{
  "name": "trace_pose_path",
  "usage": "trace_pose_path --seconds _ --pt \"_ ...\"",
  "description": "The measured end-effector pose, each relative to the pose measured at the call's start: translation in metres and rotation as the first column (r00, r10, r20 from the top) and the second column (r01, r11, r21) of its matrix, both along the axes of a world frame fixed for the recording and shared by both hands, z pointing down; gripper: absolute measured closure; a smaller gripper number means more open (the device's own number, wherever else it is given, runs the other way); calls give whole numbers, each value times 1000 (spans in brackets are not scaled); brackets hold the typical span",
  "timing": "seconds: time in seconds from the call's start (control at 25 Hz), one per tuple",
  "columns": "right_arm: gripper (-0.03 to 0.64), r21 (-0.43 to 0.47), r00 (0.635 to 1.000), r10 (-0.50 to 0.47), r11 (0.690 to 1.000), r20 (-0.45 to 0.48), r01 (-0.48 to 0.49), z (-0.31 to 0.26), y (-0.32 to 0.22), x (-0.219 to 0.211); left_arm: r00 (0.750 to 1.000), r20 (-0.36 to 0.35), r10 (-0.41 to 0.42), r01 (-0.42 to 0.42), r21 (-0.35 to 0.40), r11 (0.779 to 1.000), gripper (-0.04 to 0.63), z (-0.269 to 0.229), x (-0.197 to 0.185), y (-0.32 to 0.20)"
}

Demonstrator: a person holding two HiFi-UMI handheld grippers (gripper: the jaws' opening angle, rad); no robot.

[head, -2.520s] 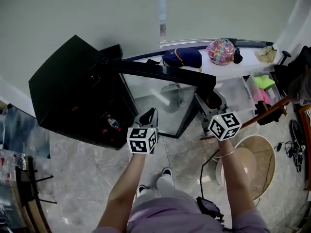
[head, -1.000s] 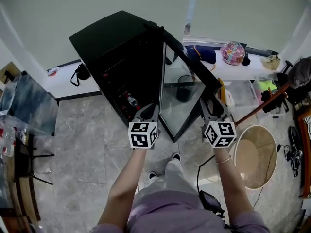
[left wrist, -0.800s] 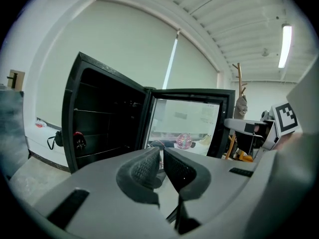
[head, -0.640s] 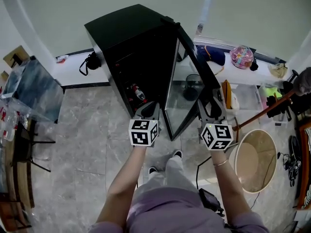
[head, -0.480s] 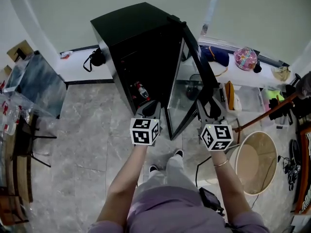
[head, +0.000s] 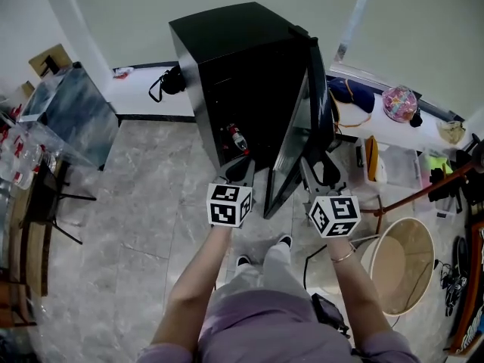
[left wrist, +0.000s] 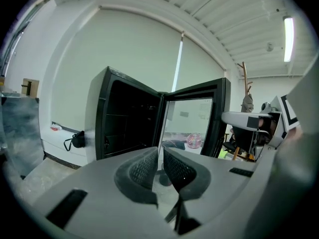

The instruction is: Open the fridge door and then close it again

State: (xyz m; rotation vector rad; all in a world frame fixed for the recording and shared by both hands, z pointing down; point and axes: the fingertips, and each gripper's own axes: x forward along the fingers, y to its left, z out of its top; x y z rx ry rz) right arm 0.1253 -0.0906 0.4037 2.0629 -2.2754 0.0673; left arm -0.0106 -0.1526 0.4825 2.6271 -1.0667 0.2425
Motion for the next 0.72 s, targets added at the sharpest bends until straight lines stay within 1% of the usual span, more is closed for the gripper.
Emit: trace_pose_path --seconds 0.4,0.56,0.72 --pt "426 -5 995 -97 995 4 97 0 -25 -44 997 -27 -77 77 2 997 572 -6 -38 -12" --pt "440 -3 989 -145 989 6 145 1 -36 -59 995 -38 -95 95 8 995 572 -6 -46 -17" --pt "448 -7 981 -193 981 24 193 2 -48 -75 992 -70 -103 104 10 995 571 -7 -51 -19"
